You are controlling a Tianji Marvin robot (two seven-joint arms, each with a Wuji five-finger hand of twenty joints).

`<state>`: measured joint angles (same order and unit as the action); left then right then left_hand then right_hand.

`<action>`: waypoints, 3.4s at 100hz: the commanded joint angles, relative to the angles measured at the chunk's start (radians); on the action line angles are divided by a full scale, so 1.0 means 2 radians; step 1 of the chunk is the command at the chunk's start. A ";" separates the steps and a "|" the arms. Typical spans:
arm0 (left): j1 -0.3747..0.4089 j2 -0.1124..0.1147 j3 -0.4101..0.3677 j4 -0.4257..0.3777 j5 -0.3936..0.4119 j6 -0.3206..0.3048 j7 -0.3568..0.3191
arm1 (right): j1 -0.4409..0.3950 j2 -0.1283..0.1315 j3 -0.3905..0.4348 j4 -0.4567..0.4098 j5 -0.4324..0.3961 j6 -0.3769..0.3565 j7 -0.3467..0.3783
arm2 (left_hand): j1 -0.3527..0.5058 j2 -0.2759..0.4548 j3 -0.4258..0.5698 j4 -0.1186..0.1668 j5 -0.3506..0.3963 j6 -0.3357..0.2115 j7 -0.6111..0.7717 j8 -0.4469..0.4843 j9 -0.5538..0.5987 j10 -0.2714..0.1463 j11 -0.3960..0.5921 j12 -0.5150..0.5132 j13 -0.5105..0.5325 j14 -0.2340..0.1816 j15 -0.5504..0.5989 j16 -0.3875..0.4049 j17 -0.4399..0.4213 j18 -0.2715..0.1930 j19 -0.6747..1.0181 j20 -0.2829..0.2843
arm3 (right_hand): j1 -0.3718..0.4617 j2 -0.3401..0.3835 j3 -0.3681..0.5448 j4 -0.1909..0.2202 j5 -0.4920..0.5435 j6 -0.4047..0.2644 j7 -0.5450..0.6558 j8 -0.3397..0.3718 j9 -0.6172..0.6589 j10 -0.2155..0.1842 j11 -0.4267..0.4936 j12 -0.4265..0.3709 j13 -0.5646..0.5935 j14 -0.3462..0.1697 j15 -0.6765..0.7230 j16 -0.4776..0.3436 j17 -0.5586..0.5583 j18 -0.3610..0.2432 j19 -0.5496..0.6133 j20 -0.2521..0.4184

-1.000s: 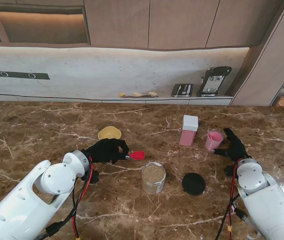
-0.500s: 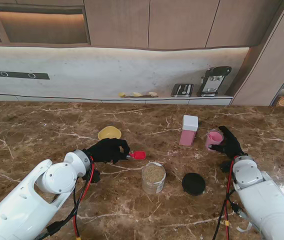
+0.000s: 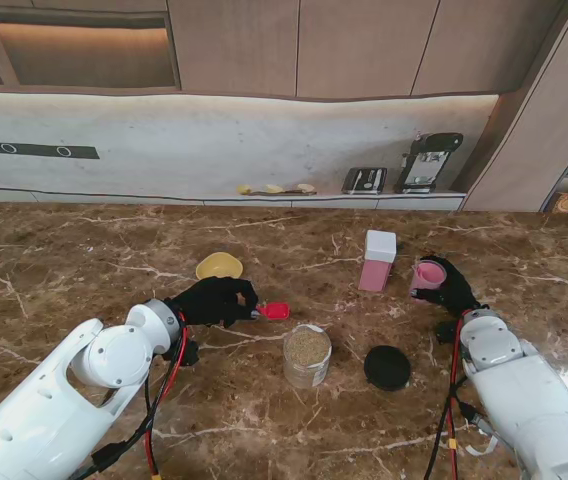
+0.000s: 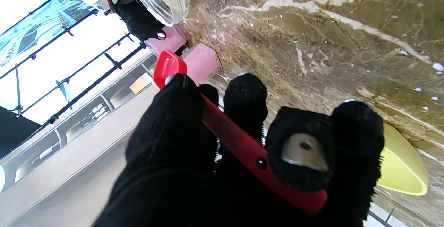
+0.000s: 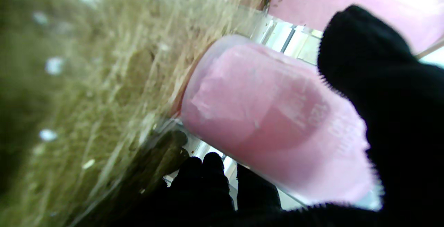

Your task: Measure grain into the airtight container

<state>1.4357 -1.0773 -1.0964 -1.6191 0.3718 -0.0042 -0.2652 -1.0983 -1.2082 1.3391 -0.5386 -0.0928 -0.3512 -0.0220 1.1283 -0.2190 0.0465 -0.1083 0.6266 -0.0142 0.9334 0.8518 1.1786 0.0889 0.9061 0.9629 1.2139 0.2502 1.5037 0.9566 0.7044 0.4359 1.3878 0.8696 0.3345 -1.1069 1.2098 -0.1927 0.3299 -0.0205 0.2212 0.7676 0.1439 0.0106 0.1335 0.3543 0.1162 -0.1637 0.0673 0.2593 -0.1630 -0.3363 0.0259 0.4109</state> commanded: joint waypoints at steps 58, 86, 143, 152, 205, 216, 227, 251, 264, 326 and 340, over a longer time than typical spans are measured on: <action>0.008 0.000 -0.003 -0.004 0.007 0.003 0.003 | -0.027 -0.028 -0.003 0.005 0.039 0.024 0.021 | 0.016 0.007 0.038 0.011 0.020 -0.047 0.021 0.020 0.021 -0.013 0.014 0.008 0.025 0.015 0.030 -0.004 -0.001 0.007 0.026 0.011 | 0.065 0.196 -0.125 -0.016 0.170 -0.166 0.168 0.055 0.050 -0.029 0.026 -0.003 -0.002 0.037 0.012 0.009 0.082 0.133 0.190 0.071; 0.015 0.000 -0.008 -0.007 0.006 -0.002 0.007 | -0.077 -0.021 0.006 -0.077 0.061 0.042 0.004 | 0.015 0.007 0.040 0.011 0.019 -0.047 0.022 0.017 0.021 -0.013 0.013 0.008 0.025 0.014 0.029 -0.004 0.000 0.008 0.027 0.011 | 0.096 0.231 -0.102 -0.041 0.176 -0.198 0.272 -0.010 0.080 -0.049 0.042 -0.005 0.022 0.028 0.024 0.012 0.086 0.132 0.189 0.088; 0.026 -0.001 -0.018 -0.013 0.000 -0.027 0.014 | -0.239 -0.001 0.053 -0.348 0.010 0.071 -0.078 | 0.013 0.008 0.042 0.011 0.017 -0.045 0.023 0.013 0.020 -0.013 0.013 0.008 0.025 0.013 0.029 -0.004 0.001 0.007 0.027 0.011 | 0.098 0.210 -0.093 -0.045 0.193 -0.190 0.299 -0.007 0.136 -0.041 0.054 -0.006 0.076 0.047 0.047 0.018 0.109 0.153 0.199 0.091; 0.028 -0.001 -0.020 -0.015 0.001 -0.031 0.015 | -0.260 0.001 0.057 -0.382 0.003 0.078 -0.080 | 0.013 0.008 0.042 0.011 0.017 -0.046 0.023 0.013 0.020 -0.013 0.013 0.008 0.025 0.011 0.028 -0.004 0.001 0.008 0.027 0.011 | 0.096 0.212 -0.097 -0.045 0.183 -0.185 0.296 -0.008 0.137 -0.037 0.052 -0.007 0.078 0.048 0.048 0.018 0.110 0.155 0.200 0.091; 0.041 0.003 -0.034 -0.022 0.001 -0.049 0.007 | -0.348 0.003 0.058 -0.517 -0.036 0.103 -0.113 | 0.012 0.008 0.043 0.011 0.017 -0.047 0.023 0.011 0.021 -0.014 0.012 0.007 0.025 0.011 0.029 -0.003 0.002 0.008 0.028 0.011 | 0.097 0.213 -0.102 -0.044 0.182 -0.181 0.297 -0.005 0.142 -0.037 0.050 -0.005 0.083 0.050 0.048 0.020 0.109 0.155 0.200 0.089; 0.043 0.004 -0.038 -0.025 0.003 -0.052 0.005 | -0.360 0.005 0.060 -0.541 -0.056 0.111 -0.112 | 0.012 0.008 0.043 0.011 0.017 -0.048 0.023 0.012 0.021 -0.014 0.012 0.007 0.025 0.011 0.028 -0.003 0.002 0.008 0.028 0.011 | 0.092 0.214 -0.104 -0.046 0.180 -0.181 0.296 -0.006 0.144 -0.037 0.050 -0.005 0.087 0.049 0.049 0.020 0.088 0.153 0.191 0.086; 0.045 0.005 -0.043 -0.030 0.006 -0.054 0.002 | -0.376 0.009 0.065 -0.569 -0.073 0.119 -0.107 | 0.012 0.007 0.043 0.011 0.017 -0.047 0.023 0.011 0.021 -0.014 0.012 0.007 0.025 0.010 0.028 -0.003 0.002 0.008 0.028 0.011 | 0.090 0.217 -0.105 -0.046 0.177 -0.176 0.296 -0.005 0.147 -0.033 0.049 -0.005 0.095 0.053 0.052 0.022 0.091 0.152 0.193 0.087; 0.046 0.008 -0.047 -0.036 0.010 -0.053 -0.011 | -0.416 0.010 0.063 -0.640 -0.098 0.128 -0.116 | 0.012 0.008 0.043 0.011 0.017 -0.048 0.023 0.011 0.021 -0.014 0.012 0.007 0.025 0.009 0.029 -0.003 0.002 0.008 0.028 0.011 | 0.085 0.222 -0.104 -0.046 0.175 -0.164 0.298 -0.006 0.170 -0.022 0.062 0.001 0.116 0.063 0.066 0.030 0.111 0.161 0.206 0.092; 0.047 0.008 -0.046 -0.039 0.011 -0.054 -0.013 | -0.427 0.010 0.049 -0.669 -0.107 0.124 -0.126 | 0.011 0.008 0.043 0.011 0.016 -0.047 0.023 0.011 0.021 -0.015 0.012 0.007 0.025 0.008 0.029 -0.003 0.002 0.008 0.028 0.011 | 0.083 0.221 -0.101 -0.046 0.175 -0.163 0.298 -0.007 0.181 -0.022 0.067 0.004 0.122 0.065 0.073 0.033 0.104 0.160 0.204 0.091; 0.062 0.018 -0.069 -0.079 0.025 -0.057 -0.050 | -0.450 0.030 0.083 -0.790 -0.139 0.146 -0.036 | 0.010 0.006 0.045 0.010 0.019 -0.046 0.022 0.007 0.027 -0.015 0.009 0.003 0.026 -0.003 0.029 -0.007 0.016 0.005 0.025 0.001 | 0.076 0.217 -0.094 -0.050 0.182 -0.140 0.311 -0.019 0.312 -0.008 0.087 0.029 0.262 0.126 0.109 0.051 0.204 0.227 0.305 0.105; 0.058 0.020 -0.067 -0.084 0.027 -0.051 -0.062 | -0.439 0.035 0.089 -0.788 -0.138 0.147 -0.012 | 0.009 0.006 0.046 0.010 0.019 -0.047 0.022 0.007 0.027 -0.016 0.009 0.003 0.026 -0.003 0.029 -0.007 0.016 0.005 0.026 0.000 | 0.077 0.217 -0.090 -0.050 0.191 -0.136 0.317 -0.024 0.368 -0.019 0.115 0.058 0.352 0.110 0.151 0.081 0.272 0.244 0.392 0.095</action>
<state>1.5545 -1.0413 -1.2364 -1.7813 0.4220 -0.1165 -0.3781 -1.9872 -1.1458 1.5148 -2.1162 -0.3744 -0.0625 -0.0592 1.1191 -0.2192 0.0570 -0.1083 0.6266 -0.0142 0.9332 0.8606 1.1786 0.0859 0.9061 0.9644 1.2139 0.2502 1.5037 0.9523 0.7174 0.4359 1.3878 0.8696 0.4621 -0.8097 0.9060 -0.2487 0.5865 -0.2074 0.6933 0.7162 0.8280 0.0017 0.3261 0.4410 0.7500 0.0894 0.3328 0.3878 0.3327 0.1493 0.7419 0.5892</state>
